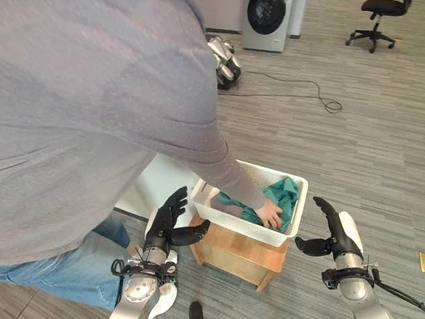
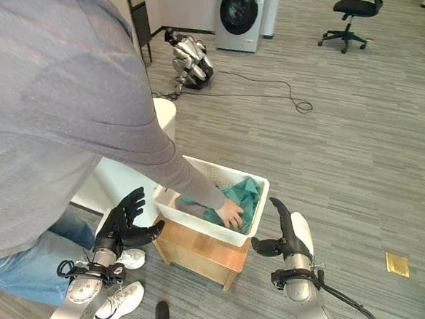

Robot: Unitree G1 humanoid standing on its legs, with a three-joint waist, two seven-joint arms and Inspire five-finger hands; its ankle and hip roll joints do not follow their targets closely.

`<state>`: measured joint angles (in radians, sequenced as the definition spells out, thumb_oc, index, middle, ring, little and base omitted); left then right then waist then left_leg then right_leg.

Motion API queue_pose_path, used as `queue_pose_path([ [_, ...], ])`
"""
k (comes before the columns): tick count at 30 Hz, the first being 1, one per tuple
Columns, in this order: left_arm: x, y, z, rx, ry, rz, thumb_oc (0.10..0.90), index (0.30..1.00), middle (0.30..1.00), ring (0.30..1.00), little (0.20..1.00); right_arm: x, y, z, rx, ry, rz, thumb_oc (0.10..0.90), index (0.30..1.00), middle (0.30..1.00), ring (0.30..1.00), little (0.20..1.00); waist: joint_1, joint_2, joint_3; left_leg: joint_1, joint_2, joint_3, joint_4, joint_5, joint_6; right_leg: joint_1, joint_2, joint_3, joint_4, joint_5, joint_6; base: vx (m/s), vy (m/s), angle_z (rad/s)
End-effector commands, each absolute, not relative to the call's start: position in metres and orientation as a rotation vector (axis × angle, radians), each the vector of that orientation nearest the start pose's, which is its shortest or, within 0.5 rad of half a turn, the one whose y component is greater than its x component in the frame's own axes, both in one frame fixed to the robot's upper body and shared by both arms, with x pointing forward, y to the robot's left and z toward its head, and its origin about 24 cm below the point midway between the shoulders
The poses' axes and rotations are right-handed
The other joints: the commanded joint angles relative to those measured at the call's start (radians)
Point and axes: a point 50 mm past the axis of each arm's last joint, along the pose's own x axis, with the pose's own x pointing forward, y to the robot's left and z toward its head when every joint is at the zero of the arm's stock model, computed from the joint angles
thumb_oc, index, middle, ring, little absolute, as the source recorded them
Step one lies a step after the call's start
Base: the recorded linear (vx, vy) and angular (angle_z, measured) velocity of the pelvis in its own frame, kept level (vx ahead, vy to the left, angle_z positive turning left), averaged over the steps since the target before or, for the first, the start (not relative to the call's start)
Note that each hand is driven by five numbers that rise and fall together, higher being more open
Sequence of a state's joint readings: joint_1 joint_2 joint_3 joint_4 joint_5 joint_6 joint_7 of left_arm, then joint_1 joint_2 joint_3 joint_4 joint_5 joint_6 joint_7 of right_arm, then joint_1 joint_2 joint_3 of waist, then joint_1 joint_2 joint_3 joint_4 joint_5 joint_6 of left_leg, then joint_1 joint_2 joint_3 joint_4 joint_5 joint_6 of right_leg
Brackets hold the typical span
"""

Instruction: Pick up bed clothes into laundry basket.

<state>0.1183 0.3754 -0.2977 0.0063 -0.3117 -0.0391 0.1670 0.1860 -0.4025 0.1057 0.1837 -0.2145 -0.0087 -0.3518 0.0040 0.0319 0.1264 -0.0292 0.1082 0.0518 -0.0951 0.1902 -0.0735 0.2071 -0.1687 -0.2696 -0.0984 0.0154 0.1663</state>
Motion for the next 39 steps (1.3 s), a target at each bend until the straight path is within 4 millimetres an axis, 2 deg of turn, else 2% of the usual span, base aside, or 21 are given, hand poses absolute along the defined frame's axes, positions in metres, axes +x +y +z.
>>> queue_pose_path([
  [1,0.251,0.161,0.060,0.057,-0.120,-0.096,0.800,0.900,0.900,0.900,0.900,0.230,-0.240,0.038,-0.673,-0.039,-0.302,0.800,0.900,0.900,0.900,0.900,0.009,-0.012,-0.005,0.132,0.016,0.035,0.008,-0.189,0.000,-0.048,0.014,0.029,0.016,-0.052,-0.015,0.00,0.000,0.00],
  [27,0.250,0.163,0.056,0.046,-0.104,-0.073,0.800,0.900,0.900,0.900,0.900,0.229,-0.234,0.037,-0.679,-0.047,-0.285,0.800,0.900,0.900,0.900,0.900,0.012,-0.014,-0.004,0.133,0.012,0.029,0.008,-0.191,0.002,-0.046,0.015,0.028,0.016,-0.054,-0.017,0.00,0.000,0.00],
  [36,0.249,0.168,0.055,0.058,-0.103,-0.046,0.800,0.900,0.900,0.900,0.900,0.233,-0.228,0.042,-0.689,-0.079,-0.262,0.800,0.900,0.900,0.900,0.900,0.029,-0.012,-0.003,0.122,0.011,0.013,0.008,-0.183,-0.001,-0.037,0.015,0.009,0.017,-0.058,-0.019,-0.01,-0.007,0.04],
  [39,0.247,0.173,0.056,0.058,-0.106,-0.021,0.800,0.900,0.900,0.900,0.900,0.237,-0.225,0.048,-0.692,-0.105,-0.249,0.800,0.900,0.900,0.900,0.900,0.051,-0.010,-0.005,0.112,0.013,-0.003,0.008,-0.172,-0.007,-0.030,0.017,-0.009,0.019,-0.061,-0.021,-0.04,-0.032,0.09],
])
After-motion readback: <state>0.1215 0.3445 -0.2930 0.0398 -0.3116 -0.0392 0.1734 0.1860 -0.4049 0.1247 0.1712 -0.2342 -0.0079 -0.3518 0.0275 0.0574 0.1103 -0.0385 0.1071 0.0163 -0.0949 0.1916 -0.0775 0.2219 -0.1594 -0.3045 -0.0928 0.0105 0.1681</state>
